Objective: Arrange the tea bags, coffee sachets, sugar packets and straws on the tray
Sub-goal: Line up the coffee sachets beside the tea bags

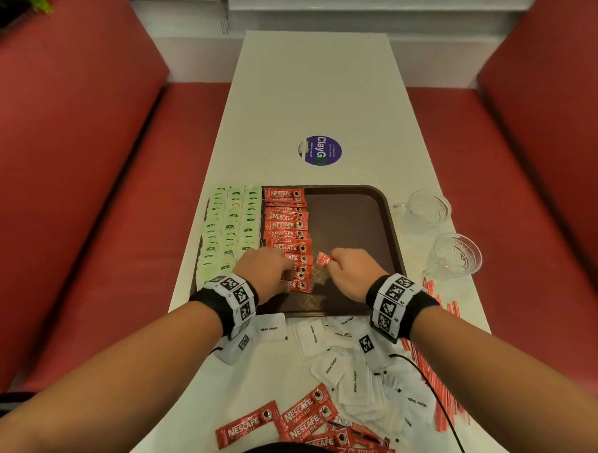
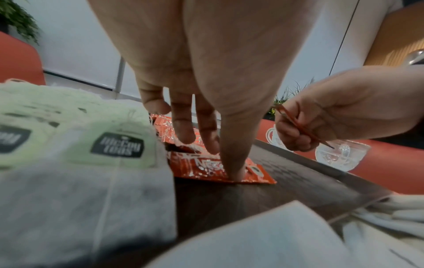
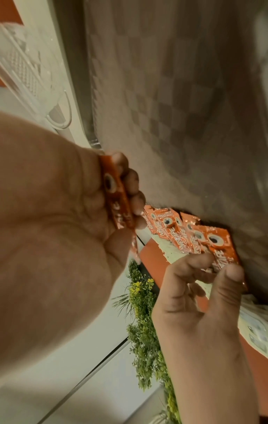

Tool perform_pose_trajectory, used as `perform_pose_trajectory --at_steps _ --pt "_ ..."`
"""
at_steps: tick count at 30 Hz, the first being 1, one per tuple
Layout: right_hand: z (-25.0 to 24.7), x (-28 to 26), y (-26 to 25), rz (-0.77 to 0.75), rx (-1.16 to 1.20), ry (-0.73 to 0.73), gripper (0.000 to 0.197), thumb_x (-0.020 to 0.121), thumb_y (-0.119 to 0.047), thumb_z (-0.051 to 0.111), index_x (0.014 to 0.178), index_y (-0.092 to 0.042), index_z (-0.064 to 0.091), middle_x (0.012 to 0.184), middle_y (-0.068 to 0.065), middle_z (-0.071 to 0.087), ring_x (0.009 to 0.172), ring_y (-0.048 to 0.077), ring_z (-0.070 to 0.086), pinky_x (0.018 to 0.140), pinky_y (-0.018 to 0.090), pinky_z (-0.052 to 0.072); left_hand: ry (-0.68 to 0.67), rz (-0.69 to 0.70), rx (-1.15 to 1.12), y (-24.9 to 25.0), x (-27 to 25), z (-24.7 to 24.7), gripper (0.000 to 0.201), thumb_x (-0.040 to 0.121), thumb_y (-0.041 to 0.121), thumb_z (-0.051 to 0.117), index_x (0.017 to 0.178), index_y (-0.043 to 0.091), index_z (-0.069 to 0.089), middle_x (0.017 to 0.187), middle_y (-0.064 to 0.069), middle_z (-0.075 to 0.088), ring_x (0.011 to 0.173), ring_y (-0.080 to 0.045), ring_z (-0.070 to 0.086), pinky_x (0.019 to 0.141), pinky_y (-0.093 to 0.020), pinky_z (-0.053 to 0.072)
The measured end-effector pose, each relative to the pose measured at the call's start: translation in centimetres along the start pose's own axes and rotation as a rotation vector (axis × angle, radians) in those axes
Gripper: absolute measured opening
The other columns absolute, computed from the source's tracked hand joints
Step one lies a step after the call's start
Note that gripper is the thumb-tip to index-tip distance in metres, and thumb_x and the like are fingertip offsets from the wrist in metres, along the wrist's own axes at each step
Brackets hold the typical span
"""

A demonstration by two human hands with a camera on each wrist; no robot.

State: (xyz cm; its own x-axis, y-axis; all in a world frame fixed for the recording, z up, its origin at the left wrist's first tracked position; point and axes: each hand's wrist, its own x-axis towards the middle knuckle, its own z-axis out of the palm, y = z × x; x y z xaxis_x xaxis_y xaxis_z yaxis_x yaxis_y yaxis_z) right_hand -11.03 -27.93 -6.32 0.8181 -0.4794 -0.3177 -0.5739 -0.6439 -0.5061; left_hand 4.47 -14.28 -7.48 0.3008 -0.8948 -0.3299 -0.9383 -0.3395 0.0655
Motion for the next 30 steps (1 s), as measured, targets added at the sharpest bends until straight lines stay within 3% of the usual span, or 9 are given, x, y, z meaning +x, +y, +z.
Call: perform_pose_trajectory --at_steps 5,10,13,17,22,24,26,30 --pt "-0.1 0.0 0.0 -0.003 -0.062 -0.053 0.019 0.101 -0.025 0.044 0.098 -0.014 0.059 0.089 0.005 0.065 0.082 0.025 0.062 0.077 0.038 0.052 -0.021 -0.01 -0.033 0.1 0.7 -0.2 0.015 0.089 0.038 0.066 0.103 0.033 0.071 0.106 0.006 0.063 0.103 -0.019 0.06 0.086 -0.034 0.049" --pt "0.0 0.2 0.0 -0.062 -0.121 -0.097 0.016 0.104 -0.03 0.044 0.089 -0.027 0.051 0.082 -0.003 0.059 0.079 0.021 0.059 0.072 0.033 0.046 0.026 0.016 -0.101 -0.2 1.0 -0.4 0.027 0.087 0.046 0.068 0.11 0.032 0.067 0.109 0.007 0.062 0.105 -0.017 0.057 0.089 -0.034 0.048" --pt "0.2 0.5 -0.1 -0.062 -0.118 -0.131 0.016 0.103 -0.031 0.047 0.092 -0.025 0.055 0.086 -0.003 0.06 0.082 0.022 0.059 0.075 0.034 0.047 0.136 0.079 -0.231 -0.2 0.4 -1.1 0.041 0.082 0.054 0.071 0.116 0.032 0.063 0.113 0.011 0.062 0.106 -0.011 0.055 0.095 -0.033 0.046" --pt "0.4 0.4 -0.9 -0.149 -0.065 -0.131 0.019 0.101 -0.03 0.052 0.108 -0.017 0.065 0.094 0.0 0.065 0.088 0.021 0.06 0.082 0.038 0.051 0.156 0.162 -0.273 0.4 -0.1 -2.0 0.028 0.091 0.047 0.064 0.114 0.032 0.068 0.107 0.011 0.067 0.102 -0.011 0.056 0.09 -0.029 0.043" --pt "0.4 0.3 -1.6 -0.161 -0.064 -0.114 0.019 0.098 -0.033 0.058 0.111 -0.021 0.065 0.099 -0.005 0.066 0.089 0.014 0.059 0.085 0.036 0.052 0.213 0.076 -0.248 -0.6 -0.8 -1.6 0.017 0.092 0.045 0.063 0.098 0.031 0.072 0.09 0.013 0.063 0.09 -0.009 0.049 0.084 -0.03 0.041" --pt "0.3 0.2 -1.4 -0.149 -0.08 -0.095 0.019 0.096 -0.033 0.061 0.112 -0.024 0.06 0.097 -0.011 0.058 0.088 0.011 0.054 0.081 0.029 0.046 0.177 0.007 -0.211 -1.3 -1.3 -1.2 0.018 0.09 0.048 0.064 0.095 0.032 0.072 0.085 0.015 0.058 0.09 -0.009 0.046 0.087 -0.032 0.04" --pt "0.3 0.0 -1.1 -0.15 -0.122 -0.084 0.014 0.094 -0.033 0.062 0.102 -0.027 0.053 0.09 -0.013 0.048 0.086 0.011 0.049 0.077 0.027 0.04 0.108 -0.029 -0.133 -1.8 -1.6 -0.7 0.02 0.09 0.052 0.063 0.095 0.035 0.071 0.09 0.017 0.061 0.094 -0.012 0.047 0.09 -0.035 0.039" --pt "0.3 -0.7 -0.6 -0.173 -0.191 -0.134 0.014 0.093 -0.034 0.062 0.097 -0.026 0.051 0.094 -0.008 0.052 0.086 0.014 0.049 0.08 0.029 0.043 0.012 -0.078 0.007 -2.0 -1.7 0.1 0.026 0.092 0.056 0.056 0.105 0.039 0.07 0.107 0.011 0.063 0.105 -0.018 0.049 0.09 -0.038 0.04"
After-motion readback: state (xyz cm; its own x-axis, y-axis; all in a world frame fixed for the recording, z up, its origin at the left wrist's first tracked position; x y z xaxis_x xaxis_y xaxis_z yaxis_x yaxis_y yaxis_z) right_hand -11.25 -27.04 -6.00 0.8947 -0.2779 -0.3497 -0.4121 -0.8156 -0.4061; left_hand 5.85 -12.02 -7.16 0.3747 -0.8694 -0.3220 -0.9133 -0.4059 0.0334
